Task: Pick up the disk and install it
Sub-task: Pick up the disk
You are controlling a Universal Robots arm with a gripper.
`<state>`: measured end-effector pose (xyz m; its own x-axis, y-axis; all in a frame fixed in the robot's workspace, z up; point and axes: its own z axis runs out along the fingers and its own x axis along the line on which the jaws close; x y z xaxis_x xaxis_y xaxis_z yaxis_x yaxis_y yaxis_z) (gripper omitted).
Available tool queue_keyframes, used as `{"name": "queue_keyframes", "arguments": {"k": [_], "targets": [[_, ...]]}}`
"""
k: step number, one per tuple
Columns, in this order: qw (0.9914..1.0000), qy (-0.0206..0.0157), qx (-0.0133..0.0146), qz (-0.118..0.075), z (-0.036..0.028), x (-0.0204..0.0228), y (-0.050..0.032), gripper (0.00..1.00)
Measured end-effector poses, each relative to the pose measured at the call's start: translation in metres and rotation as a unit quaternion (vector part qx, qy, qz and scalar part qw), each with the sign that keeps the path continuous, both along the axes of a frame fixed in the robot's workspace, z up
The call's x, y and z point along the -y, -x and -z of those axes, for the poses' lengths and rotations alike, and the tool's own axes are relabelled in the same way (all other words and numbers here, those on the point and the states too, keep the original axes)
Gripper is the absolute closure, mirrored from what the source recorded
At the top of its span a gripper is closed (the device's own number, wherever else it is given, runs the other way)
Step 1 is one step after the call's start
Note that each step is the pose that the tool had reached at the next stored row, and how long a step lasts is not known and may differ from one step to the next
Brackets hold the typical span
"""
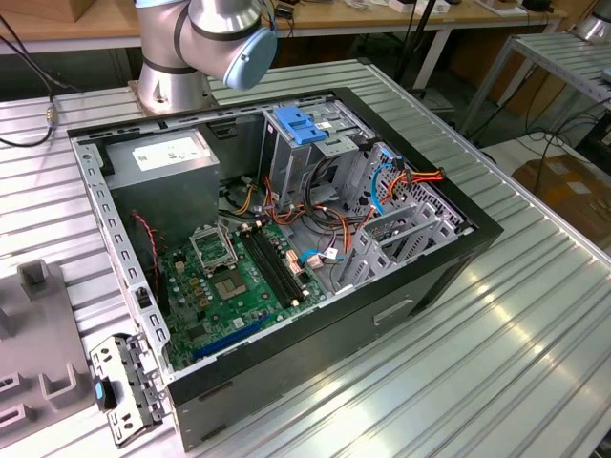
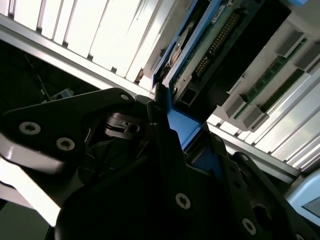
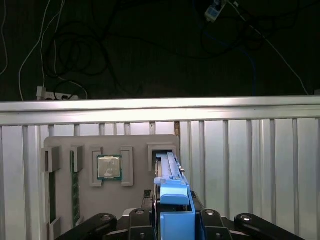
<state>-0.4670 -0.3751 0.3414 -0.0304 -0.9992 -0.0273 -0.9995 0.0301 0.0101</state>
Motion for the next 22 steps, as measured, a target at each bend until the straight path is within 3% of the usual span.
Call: {"name": "queue_keyframes", "arguments": {"k": [6,22], "targets": [[1.0,0.0001,0.0,0.0,-0.0086,0.0,0.0,0.63],[1.0,0.0001,0.0,0.0,-0.0121,0.0,0.0,0.63]]}}
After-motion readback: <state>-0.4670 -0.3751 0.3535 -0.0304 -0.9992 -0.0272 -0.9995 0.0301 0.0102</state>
